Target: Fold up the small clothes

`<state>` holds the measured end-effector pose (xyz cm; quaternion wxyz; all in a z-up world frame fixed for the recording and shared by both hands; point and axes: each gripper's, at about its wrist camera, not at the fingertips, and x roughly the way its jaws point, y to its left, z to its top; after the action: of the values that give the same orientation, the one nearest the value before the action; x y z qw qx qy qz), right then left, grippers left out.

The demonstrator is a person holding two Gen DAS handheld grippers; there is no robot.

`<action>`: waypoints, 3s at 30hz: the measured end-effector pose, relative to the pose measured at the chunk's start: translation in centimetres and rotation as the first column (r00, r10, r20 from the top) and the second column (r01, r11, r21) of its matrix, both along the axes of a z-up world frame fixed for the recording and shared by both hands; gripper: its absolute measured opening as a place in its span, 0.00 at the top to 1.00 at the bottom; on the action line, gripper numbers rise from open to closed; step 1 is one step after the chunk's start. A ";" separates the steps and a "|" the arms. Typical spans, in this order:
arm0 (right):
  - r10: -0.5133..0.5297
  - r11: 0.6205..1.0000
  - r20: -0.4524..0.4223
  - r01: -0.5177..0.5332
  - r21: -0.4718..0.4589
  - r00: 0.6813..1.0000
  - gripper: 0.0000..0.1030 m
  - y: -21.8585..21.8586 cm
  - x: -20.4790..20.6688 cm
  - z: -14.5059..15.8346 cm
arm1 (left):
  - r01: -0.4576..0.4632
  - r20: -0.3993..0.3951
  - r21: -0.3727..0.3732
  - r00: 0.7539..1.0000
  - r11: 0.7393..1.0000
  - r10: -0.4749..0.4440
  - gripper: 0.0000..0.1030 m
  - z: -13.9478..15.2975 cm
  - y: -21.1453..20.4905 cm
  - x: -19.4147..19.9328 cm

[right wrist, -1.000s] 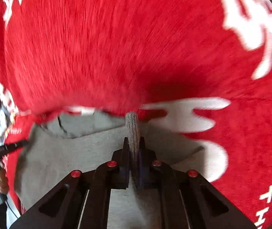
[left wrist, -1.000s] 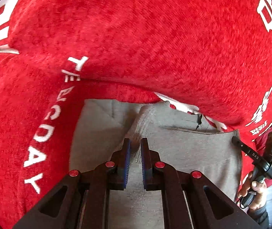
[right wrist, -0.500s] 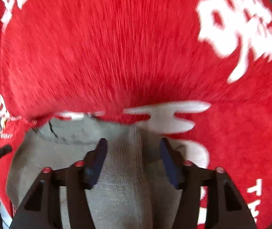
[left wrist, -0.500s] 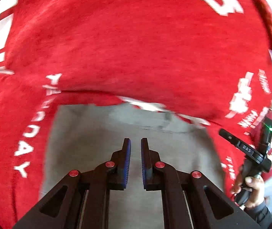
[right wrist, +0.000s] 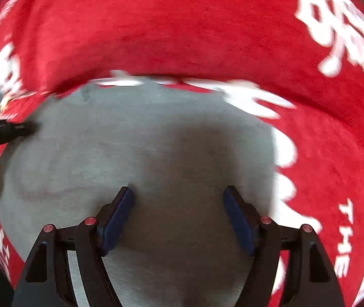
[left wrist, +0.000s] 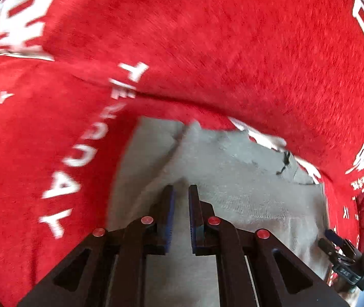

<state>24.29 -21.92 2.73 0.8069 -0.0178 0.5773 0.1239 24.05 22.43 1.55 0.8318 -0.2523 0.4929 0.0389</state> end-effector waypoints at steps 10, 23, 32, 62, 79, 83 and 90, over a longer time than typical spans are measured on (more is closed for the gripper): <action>0.256 0.966 0.039 -0.255 -0.036 0.966 0.23 10.7 -6.8 0.6 | 0.186 0.024 0.064 0.982 0.980 -0.188 0.91 -0.6 -5.7 -7.2; 0.125 0.992 0.060 -0.125 0.002 0.990 0.18 7.5 -4.7 -1.6 | 0.015 -0.005 -0.277 1.000 0.961 -0.017 0.69 -2.7 2.9 -8.2; 0.127 0.991 0.187 -0.132 0.015 0.974 0.13 6.8 -6.3 -1.8 | 0.012 0.097 -0.237 0.995 0.972 0.011 0.01 0.1 3.2 -8.7; 0.082 0.986 0.185 -0.107 0.127 0.979 0.12 6.0 -6.2 0.8 | 0.213 0.090 0.087 0.971 0.973 -0.221 0.79 3.8 -4.3 -6.5; -0.074 0.997 0.159 0.072 0.019 0.984 0.04 1.0 -3.7 1.0 | 0.282 0.091 0.126 0.951 0.951 -0.294 0.81 11.7 -15.6 -3.8; -0.139 0.990 0.161 0.132 0.054 0.977 0.04 -3.1 -4.9 1.1 | 0.318 0.116 0.106 0.937 0.942 -0.329 0.81 12.7 -21.8 -2.0; -0.216 0.974 0.134 0.204 0.098 0.967 0.04 -8.7 -6.1 0.9 | 0.477 0.004 0.067 0.878 0.876 -0.478 0.81 4.5 -33.1 -0.9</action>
<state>18.16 -30.64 3.65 0.8551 0.0683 0.5104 0.0604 23.15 -10.67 6.09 0.8283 -0.0967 0.5299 -0.1544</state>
